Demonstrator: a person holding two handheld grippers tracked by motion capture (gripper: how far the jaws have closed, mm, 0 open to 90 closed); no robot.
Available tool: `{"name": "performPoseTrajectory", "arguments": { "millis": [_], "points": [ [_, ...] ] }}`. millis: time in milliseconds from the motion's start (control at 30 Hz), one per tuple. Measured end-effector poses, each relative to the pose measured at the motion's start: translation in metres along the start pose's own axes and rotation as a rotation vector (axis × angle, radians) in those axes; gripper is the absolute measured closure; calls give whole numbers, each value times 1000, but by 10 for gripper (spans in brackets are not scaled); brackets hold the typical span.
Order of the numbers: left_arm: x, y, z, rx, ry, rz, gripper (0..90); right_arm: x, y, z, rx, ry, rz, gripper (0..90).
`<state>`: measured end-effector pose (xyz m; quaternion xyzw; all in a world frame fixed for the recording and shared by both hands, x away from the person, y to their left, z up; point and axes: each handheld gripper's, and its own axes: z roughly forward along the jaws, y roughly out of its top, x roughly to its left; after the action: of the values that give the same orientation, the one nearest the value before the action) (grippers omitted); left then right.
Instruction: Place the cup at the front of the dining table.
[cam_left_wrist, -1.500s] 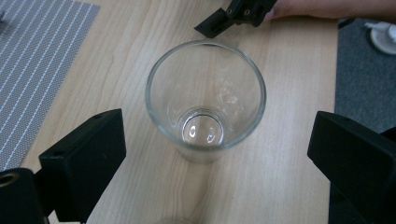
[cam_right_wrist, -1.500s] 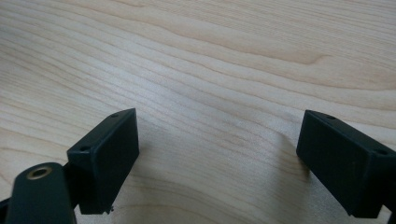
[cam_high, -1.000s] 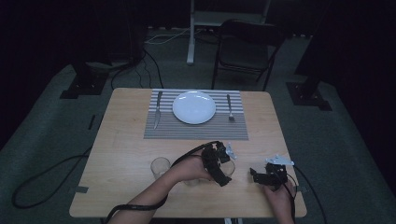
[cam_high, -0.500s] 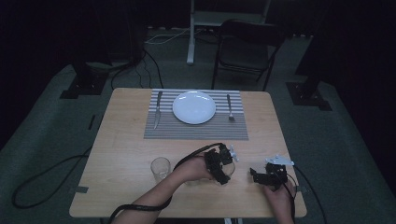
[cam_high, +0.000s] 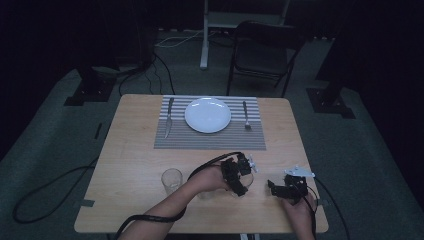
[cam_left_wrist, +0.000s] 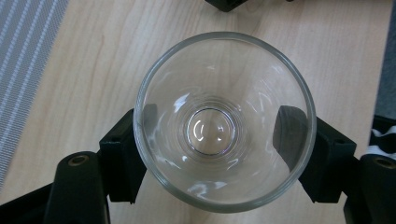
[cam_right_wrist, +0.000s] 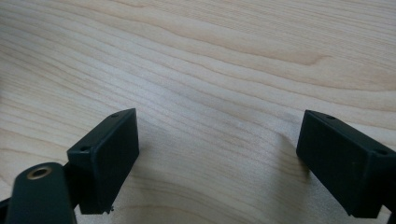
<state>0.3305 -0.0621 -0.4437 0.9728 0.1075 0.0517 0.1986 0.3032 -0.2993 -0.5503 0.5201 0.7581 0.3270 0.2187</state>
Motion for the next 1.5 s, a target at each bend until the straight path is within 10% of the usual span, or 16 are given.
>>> {"name": "performPoseTrajectory", "arguments": {
  "millis": [533, 1500],
  "points": [
    [24, -5, -8, -49, 28, -62, 291, 0, 0, 0, -1, 0, 0, 128],
    [111, -89, -58, -97, 256, -419, 292, 0, 0, 0, -1, -1, 0, 129]
  ]
}}
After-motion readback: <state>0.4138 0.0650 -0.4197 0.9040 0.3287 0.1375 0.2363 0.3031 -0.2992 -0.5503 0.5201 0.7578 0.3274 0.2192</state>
